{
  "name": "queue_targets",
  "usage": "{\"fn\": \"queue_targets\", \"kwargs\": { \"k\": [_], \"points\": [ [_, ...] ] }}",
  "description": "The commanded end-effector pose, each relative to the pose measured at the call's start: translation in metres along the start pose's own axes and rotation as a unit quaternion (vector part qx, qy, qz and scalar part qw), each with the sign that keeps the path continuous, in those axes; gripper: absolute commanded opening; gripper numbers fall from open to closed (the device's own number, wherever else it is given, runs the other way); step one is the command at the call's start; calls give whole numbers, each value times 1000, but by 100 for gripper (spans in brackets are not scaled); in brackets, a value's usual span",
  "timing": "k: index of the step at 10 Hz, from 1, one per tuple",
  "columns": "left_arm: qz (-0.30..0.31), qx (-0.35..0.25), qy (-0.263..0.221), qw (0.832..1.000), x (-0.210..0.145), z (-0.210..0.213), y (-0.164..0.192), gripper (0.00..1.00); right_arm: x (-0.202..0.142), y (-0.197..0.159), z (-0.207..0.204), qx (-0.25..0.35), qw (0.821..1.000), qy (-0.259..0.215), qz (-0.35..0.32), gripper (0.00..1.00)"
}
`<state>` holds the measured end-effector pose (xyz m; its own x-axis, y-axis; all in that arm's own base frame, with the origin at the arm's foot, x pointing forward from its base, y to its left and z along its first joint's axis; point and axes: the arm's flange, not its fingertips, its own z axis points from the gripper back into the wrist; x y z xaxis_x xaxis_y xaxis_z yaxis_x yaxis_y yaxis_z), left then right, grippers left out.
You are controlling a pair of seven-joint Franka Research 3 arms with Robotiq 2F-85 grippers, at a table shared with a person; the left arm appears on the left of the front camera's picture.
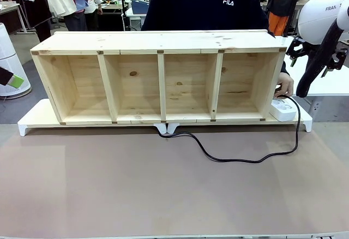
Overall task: Perform cable management.
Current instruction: Release the Power Cable when the human grasps it.
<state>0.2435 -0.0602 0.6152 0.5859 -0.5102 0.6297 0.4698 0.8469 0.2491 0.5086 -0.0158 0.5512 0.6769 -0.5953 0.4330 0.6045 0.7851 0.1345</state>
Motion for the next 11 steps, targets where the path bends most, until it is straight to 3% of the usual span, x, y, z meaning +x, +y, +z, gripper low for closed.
{"fn": "queue_targets", "kwargs": {
  "k": [1,11],
  "points": [
    [4,-1,-3,1000,1,0,0,100,-1,1,0,0,1000,-1,2,100],
    [4,-1,-3,1000,1,0,0,100,-1,1,0,0,1000,-1,2,100]
  ]
}}
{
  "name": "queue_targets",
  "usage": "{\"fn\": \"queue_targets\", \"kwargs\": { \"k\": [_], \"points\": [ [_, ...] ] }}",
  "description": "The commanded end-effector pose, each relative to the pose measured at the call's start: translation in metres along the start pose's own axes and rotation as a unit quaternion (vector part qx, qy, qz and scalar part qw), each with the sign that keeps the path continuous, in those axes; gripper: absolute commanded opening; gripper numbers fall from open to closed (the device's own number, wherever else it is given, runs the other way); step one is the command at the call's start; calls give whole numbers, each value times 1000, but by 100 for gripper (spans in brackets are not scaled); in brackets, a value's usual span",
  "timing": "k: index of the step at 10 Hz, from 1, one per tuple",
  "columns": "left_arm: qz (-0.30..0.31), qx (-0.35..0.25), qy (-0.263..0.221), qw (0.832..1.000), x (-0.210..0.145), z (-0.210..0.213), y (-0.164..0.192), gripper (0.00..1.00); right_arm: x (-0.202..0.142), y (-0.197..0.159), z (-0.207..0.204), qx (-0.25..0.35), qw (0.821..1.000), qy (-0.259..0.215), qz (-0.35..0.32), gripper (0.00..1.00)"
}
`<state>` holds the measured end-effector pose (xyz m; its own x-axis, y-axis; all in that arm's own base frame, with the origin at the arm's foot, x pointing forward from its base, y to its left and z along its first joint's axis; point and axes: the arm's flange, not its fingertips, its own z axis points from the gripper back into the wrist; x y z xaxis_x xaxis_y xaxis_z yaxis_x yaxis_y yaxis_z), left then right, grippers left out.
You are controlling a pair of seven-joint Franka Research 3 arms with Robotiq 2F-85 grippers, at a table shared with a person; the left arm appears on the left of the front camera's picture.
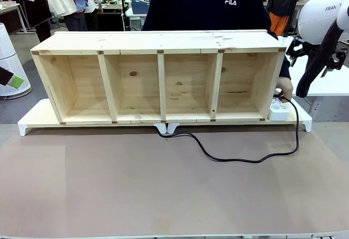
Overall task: Perform cable management.
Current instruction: Release the Power Cable when the human grasps it.
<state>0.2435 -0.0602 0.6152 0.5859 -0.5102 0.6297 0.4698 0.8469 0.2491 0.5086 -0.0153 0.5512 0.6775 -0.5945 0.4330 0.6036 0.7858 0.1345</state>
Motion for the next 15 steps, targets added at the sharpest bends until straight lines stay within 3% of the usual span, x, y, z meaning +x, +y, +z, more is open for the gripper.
{"fn": "queue_targets", "kwargs": {
  "k": [1,15],
  "points": [
    [4,-1,-3,1000,1,0,0,100,-1,1,0,0,1000,-1,1,100],
    [4,-1,-3,1000,1,0,0,100,-1,1,0,0,1000,-1,1,100]
  ]
}}
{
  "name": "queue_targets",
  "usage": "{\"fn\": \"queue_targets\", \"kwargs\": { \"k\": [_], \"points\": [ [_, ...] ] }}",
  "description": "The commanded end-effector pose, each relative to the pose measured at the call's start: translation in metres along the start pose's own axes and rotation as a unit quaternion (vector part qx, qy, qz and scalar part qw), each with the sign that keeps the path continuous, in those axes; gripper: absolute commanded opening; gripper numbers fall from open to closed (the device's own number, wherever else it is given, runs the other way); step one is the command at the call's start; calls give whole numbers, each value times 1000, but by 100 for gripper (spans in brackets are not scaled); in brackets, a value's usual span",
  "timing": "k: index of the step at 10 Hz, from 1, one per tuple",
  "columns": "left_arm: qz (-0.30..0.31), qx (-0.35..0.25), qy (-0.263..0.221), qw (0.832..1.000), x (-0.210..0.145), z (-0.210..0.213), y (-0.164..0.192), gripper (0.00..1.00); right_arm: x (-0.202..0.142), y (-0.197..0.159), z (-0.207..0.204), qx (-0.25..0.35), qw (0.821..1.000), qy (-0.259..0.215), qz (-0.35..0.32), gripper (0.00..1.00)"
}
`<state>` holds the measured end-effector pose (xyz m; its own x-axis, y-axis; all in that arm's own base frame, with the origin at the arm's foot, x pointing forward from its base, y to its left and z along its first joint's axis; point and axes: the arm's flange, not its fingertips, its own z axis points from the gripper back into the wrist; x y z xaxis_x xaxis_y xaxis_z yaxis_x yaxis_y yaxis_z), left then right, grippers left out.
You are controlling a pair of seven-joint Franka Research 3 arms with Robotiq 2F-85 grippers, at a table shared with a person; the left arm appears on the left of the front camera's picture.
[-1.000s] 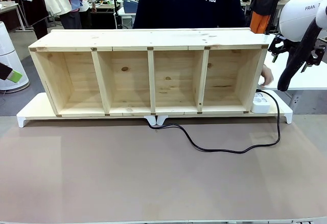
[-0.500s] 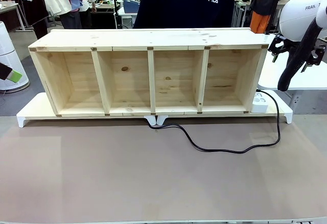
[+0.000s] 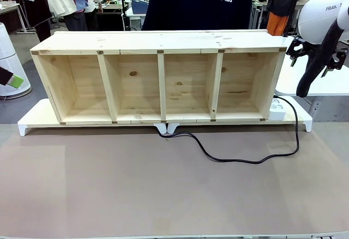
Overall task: Perform cable management.
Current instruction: Release the Power Cable when the human grasps it.
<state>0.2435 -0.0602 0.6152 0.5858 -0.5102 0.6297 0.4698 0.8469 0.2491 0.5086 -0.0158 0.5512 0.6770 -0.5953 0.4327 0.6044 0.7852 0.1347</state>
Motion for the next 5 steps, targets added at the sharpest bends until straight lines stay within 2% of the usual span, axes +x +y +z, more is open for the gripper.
{"fn": "queue_targets", "kwargs": {
  "k": [1,5],
  "points": [
    [4,-1,-3,1000,1,0,0,100,-1,1,0,0,1000,-1,2,100],
    [4,-1,-3,1000,1,0,0,100,-1,1,0,0,1000,-1,2,100]
  ]
}}
